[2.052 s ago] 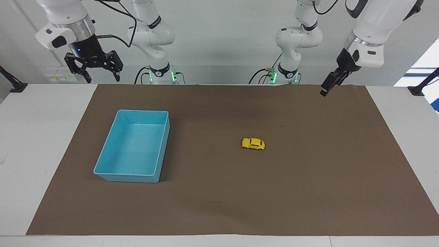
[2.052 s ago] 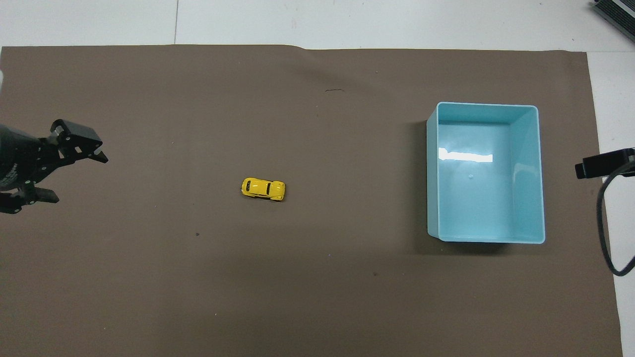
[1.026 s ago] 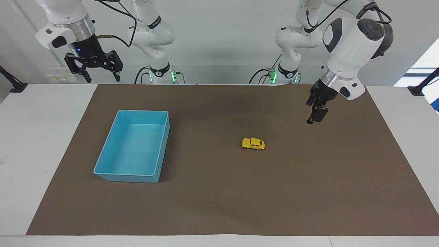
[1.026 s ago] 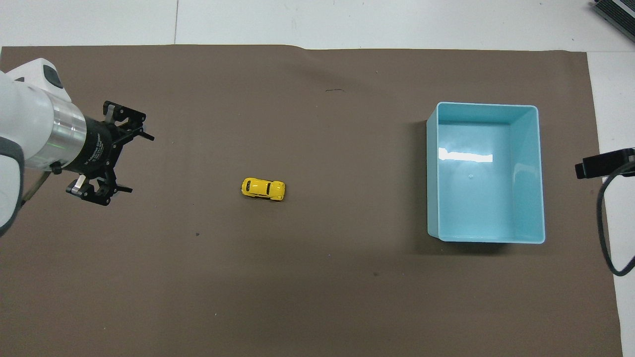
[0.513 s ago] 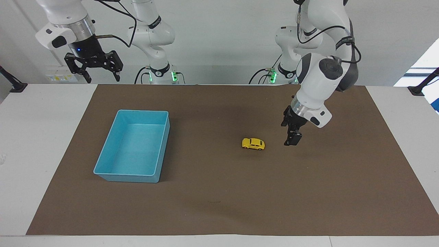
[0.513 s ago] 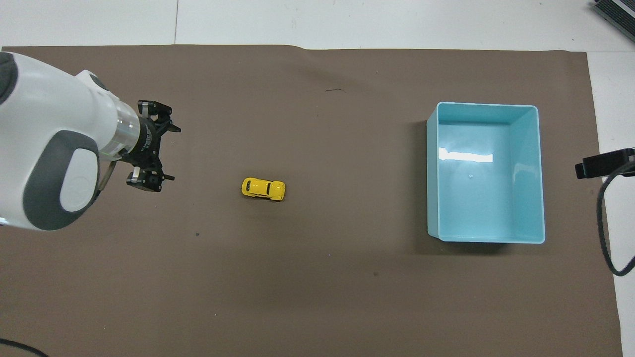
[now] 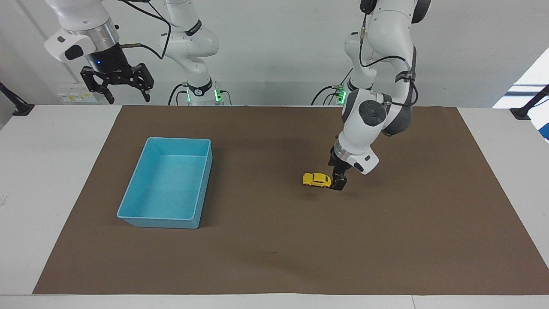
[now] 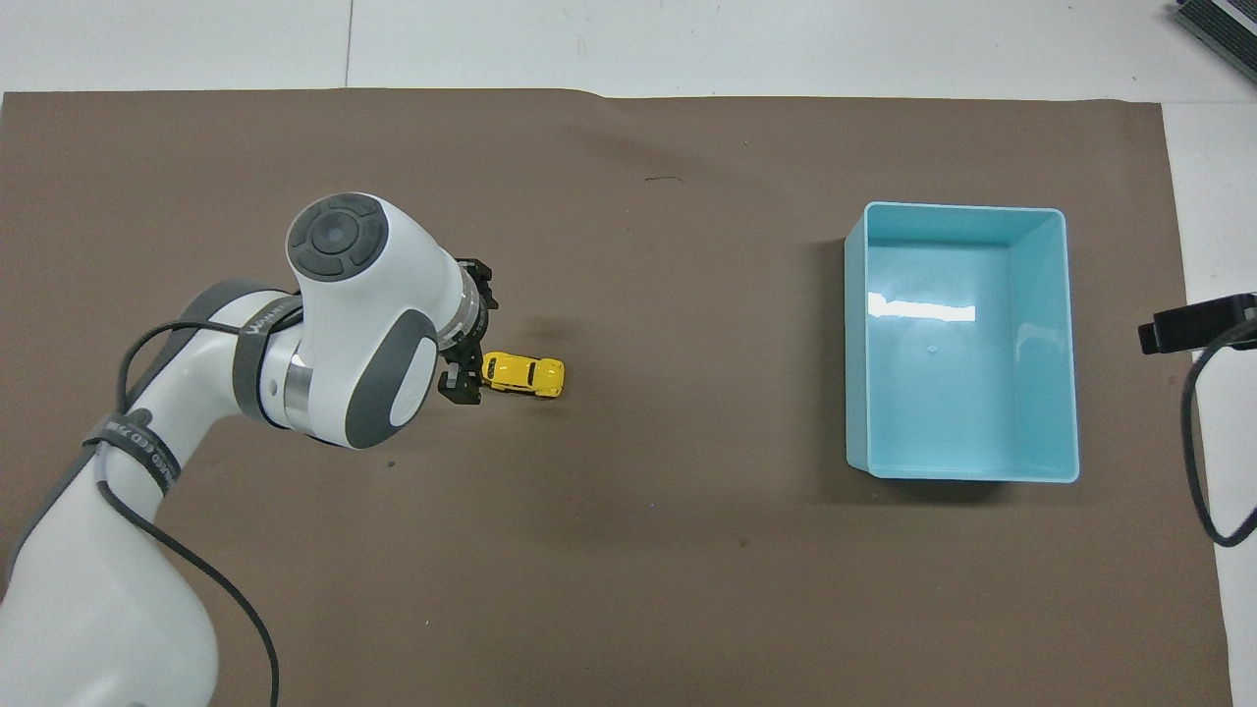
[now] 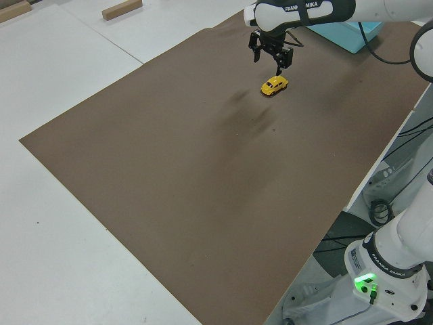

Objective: Wind up and store yellow beetle car
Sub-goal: 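Lower the left gripper onto the yellow car and press it down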

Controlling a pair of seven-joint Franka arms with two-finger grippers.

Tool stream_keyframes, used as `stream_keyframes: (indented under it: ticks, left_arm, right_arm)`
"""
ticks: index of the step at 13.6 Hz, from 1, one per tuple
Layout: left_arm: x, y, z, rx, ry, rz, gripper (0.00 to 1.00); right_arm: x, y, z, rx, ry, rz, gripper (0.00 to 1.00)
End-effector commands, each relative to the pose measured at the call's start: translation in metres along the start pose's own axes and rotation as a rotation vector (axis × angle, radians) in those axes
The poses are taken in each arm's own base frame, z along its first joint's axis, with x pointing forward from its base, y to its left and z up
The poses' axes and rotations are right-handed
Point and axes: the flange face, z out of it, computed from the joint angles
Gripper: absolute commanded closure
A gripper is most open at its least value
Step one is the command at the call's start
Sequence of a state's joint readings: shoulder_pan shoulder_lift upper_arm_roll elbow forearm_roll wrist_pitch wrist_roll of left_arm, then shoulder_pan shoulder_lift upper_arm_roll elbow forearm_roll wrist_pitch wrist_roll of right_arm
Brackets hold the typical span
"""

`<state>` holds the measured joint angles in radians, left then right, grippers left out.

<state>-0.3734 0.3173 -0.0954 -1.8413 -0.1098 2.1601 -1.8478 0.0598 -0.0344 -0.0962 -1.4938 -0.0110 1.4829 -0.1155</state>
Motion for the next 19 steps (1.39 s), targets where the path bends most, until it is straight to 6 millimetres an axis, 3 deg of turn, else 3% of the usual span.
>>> stream_keyframes:
  ticks: [1,7,10,15,17,19]
  left_arm:
    - [-0.017,-0.011,0.031,0.008,0.012,0.000,0.00]
    - [-0.019,-0.016,0.049,0.019,0.017,-0.007,0.00]
    - [-0.022,-0.016,0.047,0.015,0.020,-0.025,0.00]
    - [-0.021,-0.016,0.049,0.017,0.024,-0.046,0.63]
    - [-0.022,-0.017,0.050,0.015,0.033,-0.034,0.97]
    - [-0.021,-0.017,0.050,0.013,0.036,-0.034,1.00]
  right_arm:
    - [-0.006,0.000,-0.004,0.010,0.002,0.009,0.00]
    - [-0.006,0.001,-0.004,0.011,0.001,0.011,0.00]
    - [-0.006,0.001,-0.004,0.011,0.001,0.011,0.00]
    - [-0.006,0.001,-0.004,0.011,0.001,0.011,0.00]
    - [-0.006,0.000,-0.004,0.011,0.001,0.009,0.00]
    - [-0.006,0.000,-0.004,0.011,0.001,0.009,0.00]
